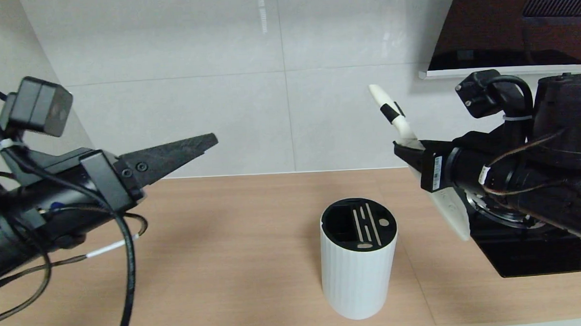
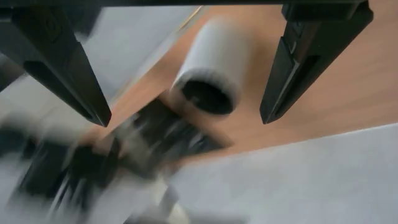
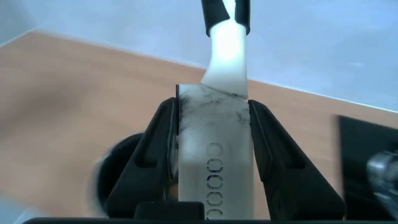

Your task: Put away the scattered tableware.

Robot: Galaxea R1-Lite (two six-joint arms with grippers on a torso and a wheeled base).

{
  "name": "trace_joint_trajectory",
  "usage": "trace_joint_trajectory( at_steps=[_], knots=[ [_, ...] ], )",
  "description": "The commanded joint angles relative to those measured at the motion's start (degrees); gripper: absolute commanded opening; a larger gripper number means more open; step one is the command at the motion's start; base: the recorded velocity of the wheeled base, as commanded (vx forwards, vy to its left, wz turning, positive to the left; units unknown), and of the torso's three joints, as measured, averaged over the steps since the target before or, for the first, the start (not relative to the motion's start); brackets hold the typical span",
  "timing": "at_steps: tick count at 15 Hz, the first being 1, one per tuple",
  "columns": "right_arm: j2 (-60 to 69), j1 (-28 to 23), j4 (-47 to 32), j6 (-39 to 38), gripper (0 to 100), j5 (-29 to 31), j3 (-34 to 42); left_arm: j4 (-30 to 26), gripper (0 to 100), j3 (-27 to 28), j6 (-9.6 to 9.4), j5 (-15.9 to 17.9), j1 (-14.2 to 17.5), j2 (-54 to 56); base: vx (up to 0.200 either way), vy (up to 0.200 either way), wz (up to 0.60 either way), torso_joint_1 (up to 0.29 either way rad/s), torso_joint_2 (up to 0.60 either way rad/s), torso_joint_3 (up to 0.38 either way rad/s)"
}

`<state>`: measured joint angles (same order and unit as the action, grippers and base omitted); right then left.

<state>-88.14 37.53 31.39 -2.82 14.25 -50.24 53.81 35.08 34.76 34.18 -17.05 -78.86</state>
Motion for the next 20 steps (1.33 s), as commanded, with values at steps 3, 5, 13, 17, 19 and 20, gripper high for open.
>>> trace_joint_trajectory(
  at_steps=[3, 5, 13, 17, 19, 20],
  knots=[
    [0.6, 7.29, 0.07, -2.02, 0, -0.01, 1.37, 11.93, 100, -0.28, 7.78, -9.57, -8.43, -15.89, 0.0, 0.0, 0.0, 0.0, 0.0, 0.0],
    [0.77, 8.43, 0.07, -2.11, 0, -0.01, 1.81, 15.71, 100, -0.54, 7.34, -11.77, -10.89, -19.4, 0.0, 0.0, 0.0, 0.0, 0.0, 0.0],
    [-0.1, 15.9, 0.07, -3.34, 0, -0.19, 2.95, 17.56, 100, 0.16, 7.78, -12.12, -14.41, -20.02, 0.0, 0.0, 0.0, 0.0, 0.0, 0.0],
    [-0.98, 17.4, 0.16, -3.95, 0, -0.36, 3.22, 17.91, 100, 1.3, 7.87, -13.35, -15.11, -21.86, 0.0, 0.0, 0.0, 0.0, 0.0, 0.0],
    [-2.39, 17.92, 0.43, -4.39, 0, -0.45, 3.3, 18.44, 100, 1.65, 7.96, -14.14, -16.34, -21.95, 0.0, 0.0, 0.0, 0.0, 0.0, 0.0],
    [-3.0, 17.92, 0.6, -4.57, 0, -0.45, 3.22, 18.79, 100, 1.65, 8.31, -14.49, -16.87, -21.95, 0.0, 0.0, 0.0, 0.0, 0.0, 0.0]
  ],
)
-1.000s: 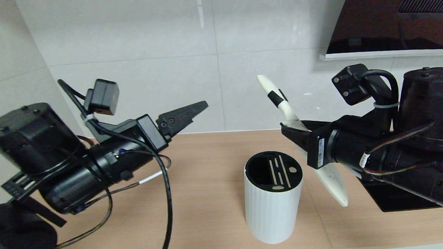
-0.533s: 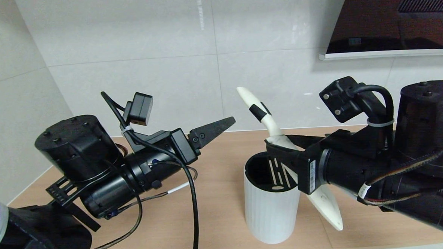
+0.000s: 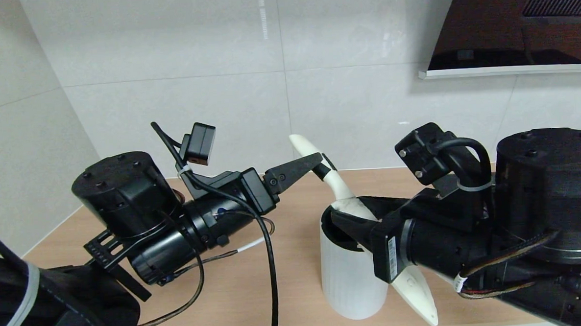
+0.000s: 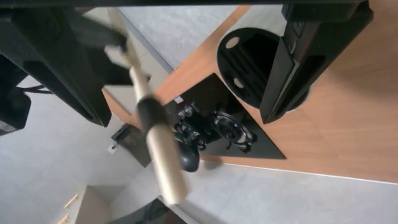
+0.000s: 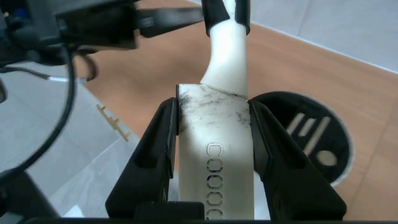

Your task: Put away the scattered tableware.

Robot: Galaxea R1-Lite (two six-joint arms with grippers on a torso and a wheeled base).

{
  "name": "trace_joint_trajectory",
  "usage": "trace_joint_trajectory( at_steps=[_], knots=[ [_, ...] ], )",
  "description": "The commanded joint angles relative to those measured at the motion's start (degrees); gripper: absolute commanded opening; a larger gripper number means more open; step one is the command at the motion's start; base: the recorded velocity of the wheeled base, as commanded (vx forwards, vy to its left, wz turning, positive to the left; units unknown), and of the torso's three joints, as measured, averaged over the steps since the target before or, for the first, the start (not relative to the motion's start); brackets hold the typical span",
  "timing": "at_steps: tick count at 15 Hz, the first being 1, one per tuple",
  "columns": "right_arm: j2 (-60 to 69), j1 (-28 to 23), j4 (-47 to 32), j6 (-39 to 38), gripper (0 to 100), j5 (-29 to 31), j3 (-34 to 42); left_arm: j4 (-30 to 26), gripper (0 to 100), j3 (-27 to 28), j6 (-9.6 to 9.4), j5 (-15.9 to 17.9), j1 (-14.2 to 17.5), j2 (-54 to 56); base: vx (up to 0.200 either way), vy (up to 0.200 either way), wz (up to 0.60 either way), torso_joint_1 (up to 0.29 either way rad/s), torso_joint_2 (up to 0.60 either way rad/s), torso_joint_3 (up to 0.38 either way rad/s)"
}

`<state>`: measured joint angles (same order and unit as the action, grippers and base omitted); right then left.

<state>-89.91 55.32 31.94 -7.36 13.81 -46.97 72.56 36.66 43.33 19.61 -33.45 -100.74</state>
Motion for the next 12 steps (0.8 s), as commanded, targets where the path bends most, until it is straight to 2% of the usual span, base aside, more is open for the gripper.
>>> trace_joint_trajectory(
  at_steps=[1, 6, 10, 12],
  knots=[
    [-2.47, 0.23, 0.14, -0.28, 0, -0.01, -0.14, 0.3, 100, 0.08, 0.88, -0.54, -1.97, 0.02, 0.0, 0.0, 0.0, 0.0, 0.0, 0.0],
    [-3.35, 0.31, 3.13, -1.16, 0, -0.01, -0.05, 0.39, 100, 0.34, 2.55, -0.63, -3.02, -1.83, 0.0, 0.0, 0.0, 0.0, 0.0, 0.0],
    [-3.43, 1.1, 3.22, -1.16, 0, -0.01, 0.3, 2.15, 100, 0.34, 2.73, -0.63, -3.02, -2.44, 0.0, 0.0, 0.0, 0.0, 0.0, 0.0],
    [-3.61, 1.19, 3.22, -1.87, 0, -0.1, 0.3, 2.59, 100, 0.34, 4.31, -0.63, -3.02, -2.44, 0.0, 0.0, 0.0, 0.0, 0.0, 0.0]
  ],
)
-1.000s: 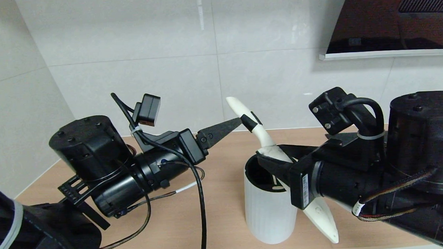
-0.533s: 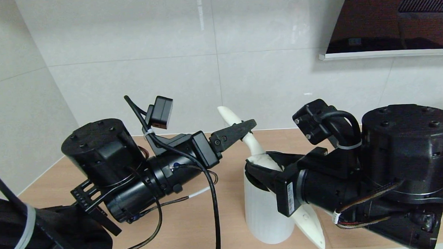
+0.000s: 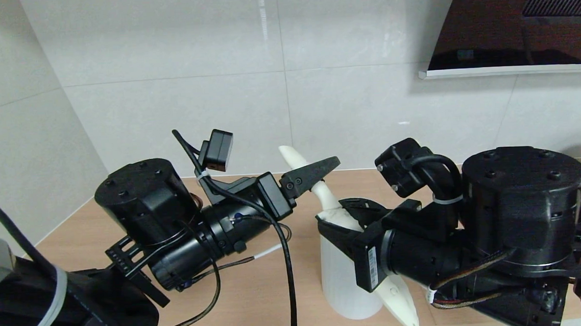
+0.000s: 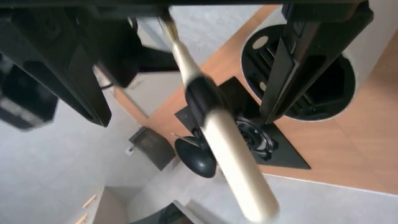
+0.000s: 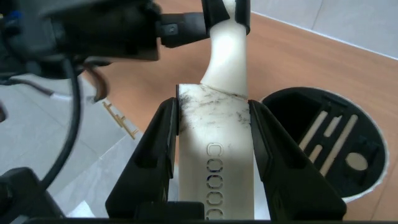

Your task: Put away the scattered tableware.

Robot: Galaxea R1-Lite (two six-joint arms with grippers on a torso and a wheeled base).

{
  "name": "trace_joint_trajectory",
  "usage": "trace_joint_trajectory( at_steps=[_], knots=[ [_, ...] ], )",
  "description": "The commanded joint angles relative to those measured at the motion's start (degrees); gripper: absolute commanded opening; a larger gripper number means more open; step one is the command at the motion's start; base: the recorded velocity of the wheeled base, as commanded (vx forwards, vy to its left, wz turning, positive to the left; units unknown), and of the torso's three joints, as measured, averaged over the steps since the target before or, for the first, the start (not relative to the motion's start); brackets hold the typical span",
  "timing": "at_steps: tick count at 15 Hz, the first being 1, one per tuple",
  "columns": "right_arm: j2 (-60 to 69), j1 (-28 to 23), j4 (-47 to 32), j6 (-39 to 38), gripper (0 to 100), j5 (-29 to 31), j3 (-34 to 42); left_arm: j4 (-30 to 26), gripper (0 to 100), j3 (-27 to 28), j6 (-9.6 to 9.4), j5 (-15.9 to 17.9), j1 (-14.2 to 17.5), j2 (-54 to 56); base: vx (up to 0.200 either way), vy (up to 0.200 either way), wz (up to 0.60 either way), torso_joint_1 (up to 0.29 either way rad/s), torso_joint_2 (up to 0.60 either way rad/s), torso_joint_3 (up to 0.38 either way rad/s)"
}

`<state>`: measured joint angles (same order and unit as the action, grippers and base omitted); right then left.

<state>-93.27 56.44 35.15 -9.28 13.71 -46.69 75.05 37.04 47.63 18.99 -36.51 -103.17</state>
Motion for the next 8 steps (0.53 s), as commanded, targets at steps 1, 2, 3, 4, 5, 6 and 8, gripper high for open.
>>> trace_joint_trajectory(
  at_steps=[1, 2, 3, 4, 5, 6, 8],
  knots=[
    [-0.25, 0.07, 0.01, -0.3, 0, 0.0, 0.02, 0.1, 100, -0.03, 0.27, 0.08, 0.04, -0.1, 0.0, 0.0, 0.0, 0.0, 0.0, 0.0],
    [-0.16, 0.07, 0.19, -0.3, 0, 0.0, 0.02, 0.1, 100, -0.03, 0.27, 0.17, 0.04, -0.28, 0.0, 0.0, 0.0, 0.0, 0.0, 0.0],
    [-0.07, 0.07, 0.98, -0.3, 0, 0.0, 0.11, 0.1, 100, -0.03, 0.27, 0.08, 0.04, -0.63, 0.0, 0.0, 0.0, 0.0, 0.0, 0.0],
    [-0.07, 0.16, 1.5, -0.22, 0, 0.0, 0.28, 0.19, 100, 0.05, 0.27, 0.08, 0.04, -0.81, 0.0, 0.0, 0.0, 0.0, 0.0, 0.0],
    [0.02, 0.25, 1.86, -0.13, 0, 0.0, 0.55, 0.1, 100, 0.05, 0.27, 0.08, 0.04, -1.07, 0.0, 0.0, 0.0, 0.0, 0.0, 0.0],
    [0.02, 0.25, 1.86, -0.13, 0, 0.0, 0.55, 0.1, 100, 0.05, 0.27, -0.01, 0.04, -1.33, 0.0, 0.0, 0.0, 0.0, 0.0, 0.0],
    [-0.07, 1.13, 1.86, -0.13, 0, 0.0, 0.9, 0.1, 0, 0.41, 0.36, 0.08, 0.04, -1.51, 0.0, 0.0, 0.0, 0.0, 0.0, 0.0]
  ],
)
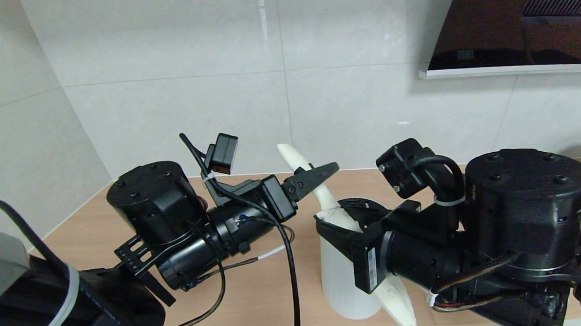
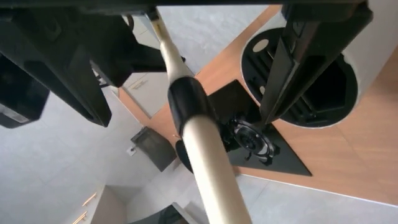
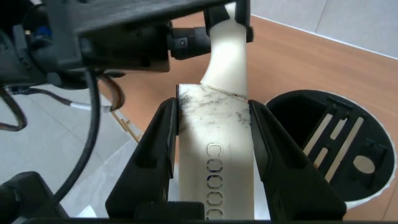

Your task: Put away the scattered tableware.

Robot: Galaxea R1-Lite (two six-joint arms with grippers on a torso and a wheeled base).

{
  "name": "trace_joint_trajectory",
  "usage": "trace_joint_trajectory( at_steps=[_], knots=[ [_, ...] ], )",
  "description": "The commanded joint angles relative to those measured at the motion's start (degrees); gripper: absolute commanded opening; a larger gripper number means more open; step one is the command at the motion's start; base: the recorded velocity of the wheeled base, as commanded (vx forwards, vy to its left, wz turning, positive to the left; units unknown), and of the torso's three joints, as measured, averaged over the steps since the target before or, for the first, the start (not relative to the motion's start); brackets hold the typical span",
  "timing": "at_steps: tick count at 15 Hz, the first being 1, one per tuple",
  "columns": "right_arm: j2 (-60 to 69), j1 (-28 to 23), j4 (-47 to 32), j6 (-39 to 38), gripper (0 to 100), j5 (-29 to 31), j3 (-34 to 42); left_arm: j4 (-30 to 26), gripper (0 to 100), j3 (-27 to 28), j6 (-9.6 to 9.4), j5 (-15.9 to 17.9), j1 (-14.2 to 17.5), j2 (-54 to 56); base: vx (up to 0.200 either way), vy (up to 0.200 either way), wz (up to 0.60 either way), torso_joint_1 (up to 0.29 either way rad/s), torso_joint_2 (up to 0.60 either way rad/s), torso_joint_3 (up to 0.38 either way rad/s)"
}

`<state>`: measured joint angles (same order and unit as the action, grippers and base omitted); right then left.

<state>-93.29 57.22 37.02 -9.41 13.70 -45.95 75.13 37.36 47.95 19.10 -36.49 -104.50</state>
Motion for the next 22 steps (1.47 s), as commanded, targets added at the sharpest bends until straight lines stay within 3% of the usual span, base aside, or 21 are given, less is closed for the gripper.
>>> trace_joint_trajectory(
  at_steps=[1, 15, 16, 21, 22],
  knots=[
    [-0.13, 0.35, -0.02, 0.01, 0, 0.01, 0.24, 0.02, 0, 0.08, 0.04, 0.23, 0.01, -0.18, 0.0, 0.0, 0.0, 0.0, 0.0, 0.0],
    [0.04, 0.35, -0.02, -0.08, 0, 0.18, 0.24, -0.07, 0, -0.27, -0.31, -0.12, -0.69, 1.23, 0.0, 0.0, 0.0, 0.0, 0.0, 0.0],
    [0.13, 0.35, -0.02, -0.08, 100, 0.18, 0.16, -0.25, 0, -0.27, -0.31, -0.12, -0.69, 2.02, 0.0, 0.0, 0.0, 0.0, 0.0, 0.0],
    [1.36, 0.35, 0.33, 0.01, 100, 0.18, 0.42, -0.42, 0, -0.19, -0.84, -0.12, -0.6, 4.3, 0.0, 0.0, 0.0, 0.0, 0.0, 0.0],
    [2.33, 0.26, 0.33, 0.09, 100, 0.18, 0.59, -0.95, 0, -0.01, -2.24, -0.21, -0.6, 4.39, 0.0, 0.0, 0.0, 0.0, 0.0, 0.0]
  ],
)
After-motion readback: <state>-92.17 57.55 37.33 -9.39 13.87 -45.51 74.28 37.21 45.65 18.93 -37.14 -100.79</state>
